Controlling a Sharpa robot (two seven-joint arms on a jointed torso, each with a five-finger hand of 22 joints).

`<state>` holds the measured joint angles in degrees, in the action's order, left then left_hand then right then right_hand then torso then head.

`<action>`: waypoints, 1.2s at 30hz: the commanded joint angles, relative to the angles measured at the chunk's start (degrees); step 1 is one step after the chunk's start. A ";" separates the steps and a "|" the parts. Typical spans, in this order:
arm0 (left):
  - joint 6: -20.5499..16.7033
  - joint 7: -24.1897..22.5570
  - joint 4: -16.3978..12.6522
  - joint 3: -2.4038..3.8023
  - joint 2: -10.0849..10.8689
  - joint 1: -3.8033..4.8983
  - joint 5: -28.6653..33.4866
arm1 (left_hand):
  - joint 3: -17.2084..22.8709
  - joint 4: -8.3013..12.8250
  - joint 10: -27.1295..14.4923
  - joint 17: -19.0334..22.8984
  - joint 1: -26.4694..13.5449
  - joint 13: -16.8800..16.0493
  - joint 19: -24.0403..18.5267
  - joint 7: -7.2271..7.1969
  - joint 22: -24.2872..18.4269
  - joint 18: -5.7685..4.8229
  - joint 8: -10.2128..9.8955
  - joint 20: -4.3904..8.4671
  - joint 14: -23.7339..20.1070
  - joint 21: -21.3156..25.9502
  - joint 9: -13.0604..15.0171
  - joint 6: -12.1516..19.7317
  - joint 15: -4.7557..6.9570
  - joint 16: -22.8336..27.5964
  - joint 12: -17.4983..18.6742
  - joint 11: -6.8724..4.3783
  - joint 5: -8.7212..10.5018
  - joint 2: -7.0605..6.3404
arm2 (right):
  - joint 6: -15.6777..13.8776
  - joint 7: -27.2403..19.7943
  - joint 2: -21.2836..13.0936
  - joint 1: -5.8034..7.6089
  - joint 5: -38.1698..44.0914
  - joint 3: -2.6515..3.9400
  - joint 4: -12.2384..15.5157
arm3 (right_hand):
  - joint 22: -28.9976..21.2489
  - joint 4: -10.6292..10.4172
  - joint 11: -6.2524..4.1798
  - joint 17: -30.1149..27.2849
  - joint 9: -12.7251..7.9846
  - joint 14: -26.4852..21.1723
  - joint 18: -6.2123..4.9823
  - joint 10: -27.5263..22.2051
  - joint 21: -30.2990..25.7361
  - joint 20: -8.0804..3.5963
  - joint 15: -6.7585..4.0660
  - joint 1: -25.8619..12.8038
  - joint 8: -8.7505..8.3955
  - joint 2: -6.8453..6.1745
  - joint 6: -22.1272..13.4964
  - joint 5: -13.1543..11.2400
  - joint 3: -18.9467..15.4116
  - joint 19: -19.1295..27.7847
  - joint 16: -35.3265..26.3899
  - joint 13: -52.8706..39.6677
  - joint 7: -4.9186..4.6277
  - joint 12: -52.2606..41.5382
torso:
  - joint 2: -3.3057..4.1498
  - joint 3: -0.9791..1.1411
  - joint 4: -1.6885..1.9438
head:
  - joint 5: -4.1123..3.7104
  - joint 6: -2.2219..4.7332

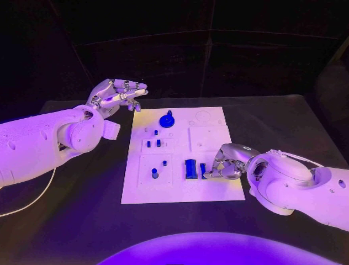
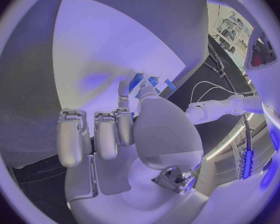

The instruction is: Assemble the parts on the task board

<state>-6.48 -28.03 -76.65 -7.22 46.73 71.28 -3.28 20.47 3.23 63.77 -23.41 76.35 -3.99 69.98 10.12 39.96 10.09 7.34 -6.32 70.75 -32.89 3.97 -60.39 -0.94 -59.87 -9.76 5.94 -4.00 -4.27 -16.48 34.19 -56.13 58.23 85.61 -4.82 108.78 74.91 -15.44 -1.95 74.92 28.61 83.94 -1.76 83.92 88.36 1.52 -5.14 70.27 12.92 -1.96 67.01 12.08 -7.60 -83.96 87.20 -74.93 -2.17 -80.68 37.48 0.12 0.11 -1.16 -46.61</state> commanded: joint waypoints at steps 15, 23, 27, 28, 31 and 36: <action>0.69 -0.23 0.03 0.05 -0.17 0.08 0.09 | -0.32 0.06 -0.33 0.09 0.03 0.03 -0.08 -0.10 -0.10 0.35 0.22 -0.25 -0.38 0.32 -0.01 0.42 -0.02 0.11 -0.34 0.07 -0.30 0.35 | 2.02 -0.56 2.22 0.05 -0.41 0.00 -3.39 | 12.79 0.70 0.00 9.40 0.43 4.95 1.06 2.61 -0.09 -0.19 -0.12 2.33 0.35 0.88 -0.40 -0.18 -0.40 -4.19 -0.18 -8.31 0.05 0.54 | 0.10 -0.01 0.08 | -0.01 0.08; 0.68 -0.25 0.12 0.04 -0.21 0.08 0.09 | -0.32 0.06 -0.33 0.09 0.03 0.03 -0.08 -0.10 -0.10 0.35 0.22 -0.25 -0.38 0.32 -0.01 0.42 -0.02 0.11 -0.34 0.07 -0.30 0.35 | 1.28 -0.60 2.91 0.03 0.12 0.00 -3.55 | 12.80 1.05 -0.03 9.42 0.56 4.95 1.06 2.61 -0.09 -0.20 -0.14 2.94 0.38 0.96 -0.43 0.04 -0.56 -4.19 -0.18 -8.33 0.08 0.54 | 0.06 0.03 0.05 | 0.06 0.07; 0.72 -0.26 0.18 0.04 -0.27 0.07 0.09 | -0.32 0.06 -0.33 0.09 0.03 0.03 -0.08 -0.10 -0.10 0.35 0.22 -0.25 -0.38 0.32 -0.01 0.42 -0.02 0.11 -0.34 0.07 -0.30 0.35 | -0.44 -0.97 2.63 0.03 0.35 0.00 -2.96 | 12.82 0.99 -0.03 9.42 0.74 4.95 1.06 2.62 -0.08 -0.22 -0.15 2.95 0.43 1.00 -0.41 1.10 -1.13 -4.21 -0.18 -8.35 0.06 0.56 | 0.03 0.03 0.01 | -0.01 0.06; 0.73 -0.26 0.21 0.04 -0.28 0.07 0.09 | -0.32 0.06 -0.33 0.09 0.03 0.03 -0.08 -0.10 -0.10 0.35 0.22 -0.25 -0.38 0.32 -0.01 0.42 -0.02 0.11 -0.34 0.07 -0.30 0.35 | -1.47 -1.36 2.34 0.02 0.37 0.00 -2.61 | 12.83 0.89 -0.01 9.39 0.76 4.95 1.06 2.62 -0.08 -0.22 -0.14 2.81 0.42 0.97 -0.43 1.25 -1.31 -4.22 -0.19 -8.35 0.04 0.56 | 0.01 0.03 0.00 | -0.03 0.11; 0.74 -0.27 0.27 0.04 -0.31 0.06 0.09 | -0.32 0.06 -0.33 0.09 0.03 0.03 -0.08 -0.10 -0.10 0.35 0.22 -0.25 -0.38 0.32 -0.01 0.42 -0.02 0.11 -0.34 0.07 -0.30 0.35 | -4.26 -2.93 1.41 0.03 -0.78 0.01 -1.88 | 12.51 0.46 0.11 9.09 0.78 4.89 0.97 2.53 -0.32 -0.18 -0.07 2.23 0.20 0.74 -0.84 1.61 -2.05 -3.96 -0.36 -8.23 -0.14 0.77 | -0.01 0.02 0.03 | -0.07 0.23; 0.62 -0.29 0.48 0.02 -0.48 0.06 0.37 | -0.39 0.07 -0.45 0.13 0.10 0.03 -0.04 -0.08 -0.18 0.36 0.35 -0.25 -0.43 0.42 -0.01 0.53 -0.02 0.09 -0.49 0.09 -0.30 0.37 | -7.46 -12.01 -0.45 0.34 -10.38 0.05 -2.25 | 7.26 0.36 1.41 4.51 0.31 3.79 -0.58 -0.22 -4.52 0.58 0.94 3.00 -1.80 -0.55 -4.26 2.93 -3.55 0.36 -3.11 -4.62 -1.59 6.52 | -0.20 -0.13 0.30 | -0.71 1.00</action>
<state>-6.37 -28.02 -76.21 -7.25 46.35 71.27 -3.27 20.47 3.23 63.77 -23.33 76.36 -3.99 69.98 9.91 39.84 10.09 7.34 -6.32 70.75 -32.63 3.97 -60.18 -0.94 -59.87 -10.04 5.94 -4.00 -4.27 -19.46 30.17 -56.40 58.27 82.66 -4.82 106.81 74.91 -15.01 -0.86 74.90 29.00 83.95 -1.76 83.70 84.50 1.77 -4.47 73.14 11.36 -2.27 63.25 14.86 -10.93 -83.72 84.51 -74.97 -3.69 -75.15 37.42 0.09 0.18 -1.53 -46.04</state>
